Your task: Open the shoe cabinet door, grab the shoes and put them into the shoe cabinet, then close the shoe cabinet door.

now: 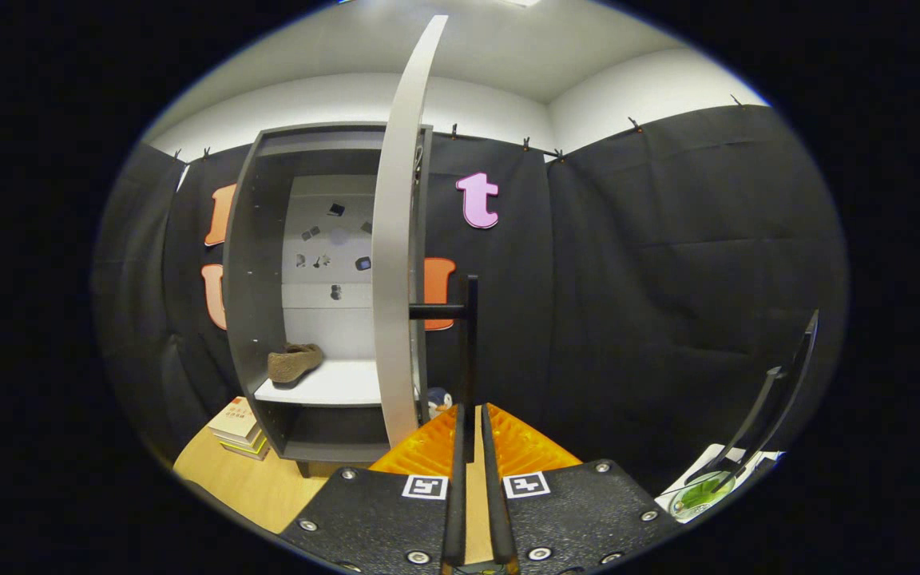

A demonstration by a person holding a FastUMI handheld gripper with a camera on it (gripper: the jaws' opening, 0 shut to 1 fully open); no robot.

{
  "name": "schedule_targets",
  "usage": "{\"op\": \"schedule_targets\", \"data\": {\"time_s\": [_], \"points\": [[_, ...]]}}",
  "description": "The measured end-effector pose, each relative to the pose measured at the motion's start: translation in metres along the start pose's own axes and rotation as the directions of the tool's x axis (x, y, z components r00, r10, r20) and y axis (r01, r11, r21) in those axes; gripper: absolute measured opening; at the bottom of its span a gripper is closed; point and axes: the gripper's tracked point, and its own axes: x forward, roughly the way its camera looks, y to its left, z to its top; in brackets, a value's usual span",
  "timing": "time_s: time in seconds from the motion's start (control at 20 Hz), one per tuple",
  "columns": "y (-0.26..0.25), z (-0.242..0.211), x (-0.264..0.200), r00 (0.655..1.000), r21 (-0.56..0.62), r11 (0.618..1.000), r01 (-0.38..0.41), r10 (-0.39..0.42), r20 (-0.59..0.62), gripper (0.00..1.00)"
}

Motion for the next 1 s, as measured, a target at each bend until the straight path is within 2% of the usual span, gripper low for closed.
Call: {"op": "schedule_targets", "data": {"time_s": [0.35,0.65,0.75,1.0], "points": [[-0.036,-0.007,0.000,0.998,-0.006,0.998,0.063,-0.063,-0.006,0.11],[-0.034,-0.014,0.000,0.998,-0.010,0.998,0.062,-0.062,-0.022,0.12],[-0.038,-0.015,-0.002,0.996,-0.028,0.996,0.083,-0.084,-0.028,0.12],[-0.021,-0.019,-0.026,0.996,-0.029,0.996,0.083,-0.083,-0.027,0.12]]}}
